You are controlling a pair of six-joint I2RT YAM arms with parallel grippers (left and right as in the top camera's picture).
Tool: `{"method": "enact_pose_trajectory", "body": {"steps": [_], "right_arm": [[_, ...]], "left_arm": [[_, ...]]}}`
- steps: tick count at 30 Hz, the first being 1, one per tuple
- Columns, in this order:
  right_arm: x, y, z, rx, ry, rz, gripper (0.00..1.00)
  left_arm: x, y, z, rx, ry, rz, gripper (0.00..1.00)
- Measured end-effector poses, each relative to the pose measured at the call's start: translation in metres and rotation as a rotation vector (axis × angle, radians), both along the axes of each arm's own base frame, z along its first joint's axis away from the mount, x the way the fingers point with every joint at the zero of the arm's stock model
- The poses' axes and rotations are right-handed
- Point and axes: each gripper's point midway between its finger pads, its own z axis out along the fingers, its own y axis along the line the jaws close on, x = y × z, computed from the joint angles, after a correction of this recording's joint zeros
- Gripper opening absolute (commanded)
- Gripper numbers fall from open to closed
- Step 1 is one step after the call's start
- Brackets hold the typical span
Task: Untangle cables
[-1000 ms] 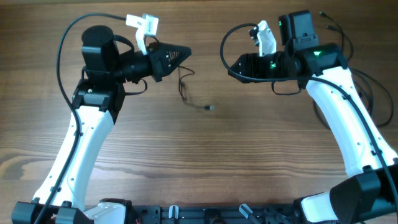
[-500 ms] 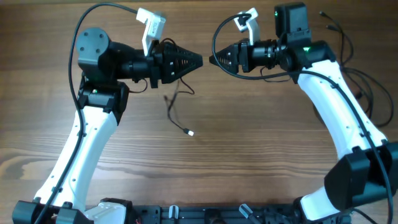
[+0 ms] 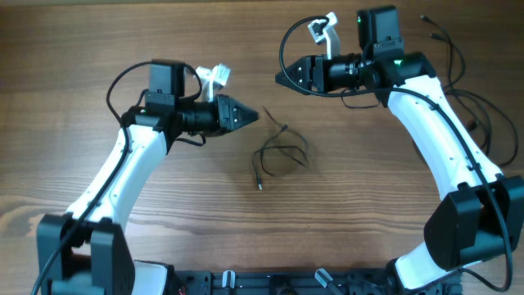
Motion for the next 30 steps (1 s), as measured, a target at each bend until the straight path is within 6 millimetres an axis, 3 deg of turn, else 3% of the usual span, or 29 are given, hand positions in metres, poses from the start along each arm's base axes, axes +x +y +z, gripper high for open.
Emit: {"method": "enact_pose_trajectory", "body": {"steps": [2,5,9,13,17,20,26,29,30], "right_arm": [[0.001,-0.004,-0.006,-0.030,0.014,-0.023,0.72],[0.000,-0.008,-0.012,-0.063,0.034,-0.040,0.72],[-0.013,-0.019,-0.034,-0.166,0.117,-0.062,0.73],[-0.041,-0.052,-0.075,-0.418,0.279,-0.130,0.75],[-0.067,-0.098,-0.101,-0.691,0.420,-0.236,0.78],[-0.072,-0.121,-0.107,-0.810,0.452,-0.311,0.80],[-0.077,-0.130,-0.109,-0.847,0.504,-0.384,0.80],[-0.074,-0.134,-0.109,-0.862,0.511,-0.435,0.80],[-0.072,-0.136,-0.109,-0.867,0.510,-0.454,0.80]], "left_arm": [[0.009,0.025,-0.037,0.201,0.042,0.115,0.22],[0.017,0.065,-0.067,0.458,0.055,0.250,0.22],[0.019,0.091,-0.079,0.607,0.058,0.319,0.25],[0.013,0.102,-0.084,0.668,0.081,0.333,0.31],[0.007,0.093,-0.084,0.629,0.106,0.301,0.33],[0.004,0.081,-0.086,0.608,0.107,0.264,0.37],[-0.011,0.034,-0.111,0.617,0.115,0.115,0.40],[-0.023,0.008,-0.113,0.600,0.102,0.039,0.41],[-0.028,-0.005,-0.111,0.574,0.097,0.014,0.46]]}}
